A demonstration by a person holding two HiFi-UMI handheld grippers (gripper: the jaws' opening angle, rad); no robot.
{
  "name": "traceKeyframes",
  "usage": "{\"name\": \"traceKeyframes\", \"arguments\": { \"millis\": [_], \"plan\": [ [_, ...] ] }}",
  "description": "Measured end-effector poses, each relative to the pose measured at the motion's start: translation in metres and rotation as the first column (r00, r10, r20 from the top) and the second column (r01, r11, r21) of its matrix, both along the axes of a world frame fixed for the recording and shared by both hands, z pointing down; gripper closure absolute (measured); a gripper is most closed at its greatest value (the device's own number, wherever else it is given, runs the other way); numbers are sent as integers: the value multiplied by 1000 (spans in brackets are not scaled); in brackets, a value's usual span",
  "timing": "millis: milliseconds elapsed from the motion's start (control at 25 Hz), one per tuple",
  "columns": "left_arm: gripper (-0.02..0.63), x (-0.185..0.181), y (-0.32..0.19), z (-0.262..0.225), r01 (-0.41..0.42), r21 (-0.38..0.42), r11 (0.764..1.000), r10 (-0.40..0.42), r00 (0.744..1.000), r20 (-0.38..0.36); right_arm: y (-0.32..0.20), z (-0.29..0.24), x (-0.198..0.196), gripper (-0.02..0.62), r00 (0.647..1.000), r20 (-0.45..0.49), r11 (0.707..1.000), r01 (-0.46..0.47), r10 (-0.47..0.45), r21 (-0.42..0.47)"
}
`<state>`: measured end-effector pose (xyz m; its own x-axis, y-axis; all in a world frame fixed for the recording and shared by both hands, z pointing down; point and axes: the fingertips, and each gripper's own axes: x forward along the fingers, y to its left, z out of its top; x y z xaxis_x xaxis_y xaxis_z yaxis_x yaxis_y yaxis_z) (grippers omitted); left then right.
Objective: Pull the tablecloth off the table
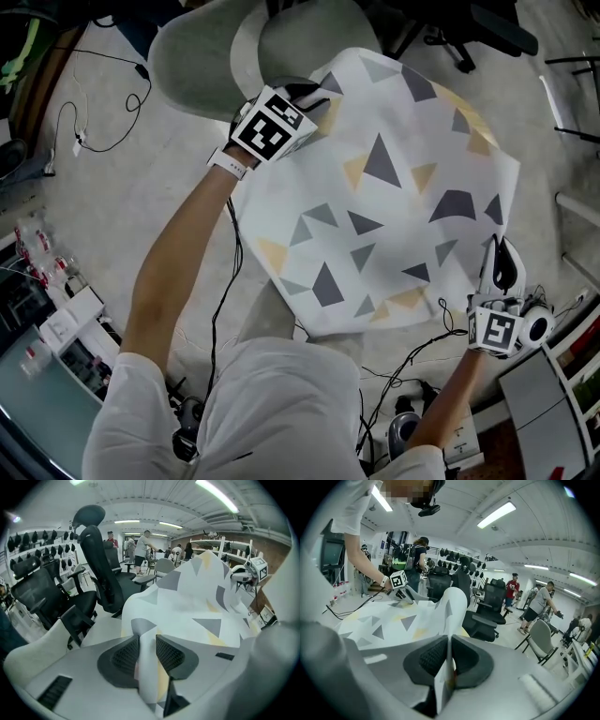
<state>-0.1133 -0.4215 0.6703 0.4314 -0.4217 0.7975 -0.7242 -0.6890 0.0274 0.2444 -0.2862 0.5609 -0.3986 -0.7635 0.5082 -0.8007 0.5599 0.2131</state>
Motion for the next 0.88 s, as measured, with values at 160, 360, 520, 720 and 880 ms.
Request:
{"name": "traceKeyframes", "arguments": {
  "millis": [160, 360, 520, 720, 880],
  "plan": [
    [526, 1, 7, -9, -11, 35, 999, 9, 999, 38, -2, 2, -3, 558, 1000, 1, 1000, -25, 25, -2],
    [547, 0, 15, -24, 22, 64, 998, -25, 999, 39, -5, 3, -4, 560, 997, -16, 997, -79, 78, -9],
    [557, 2, 26, -45, 58, 81, 995, -61, 998, 31, -6, 4, -3, 560, 992, -29, 992, -127, 127, -22],
    [560, 3, 43, -75, 84, 107, 991, -84, 996, 2, -1, -3, -6, 561, 986, -21, 986, -163, 163, -39],
    [563, 6, 58, -93, 97, 120, 988, -95, 995, -26, 4, -12, -5, 561, 978, -10, 977, -207, 207, -57]
  ]
}}
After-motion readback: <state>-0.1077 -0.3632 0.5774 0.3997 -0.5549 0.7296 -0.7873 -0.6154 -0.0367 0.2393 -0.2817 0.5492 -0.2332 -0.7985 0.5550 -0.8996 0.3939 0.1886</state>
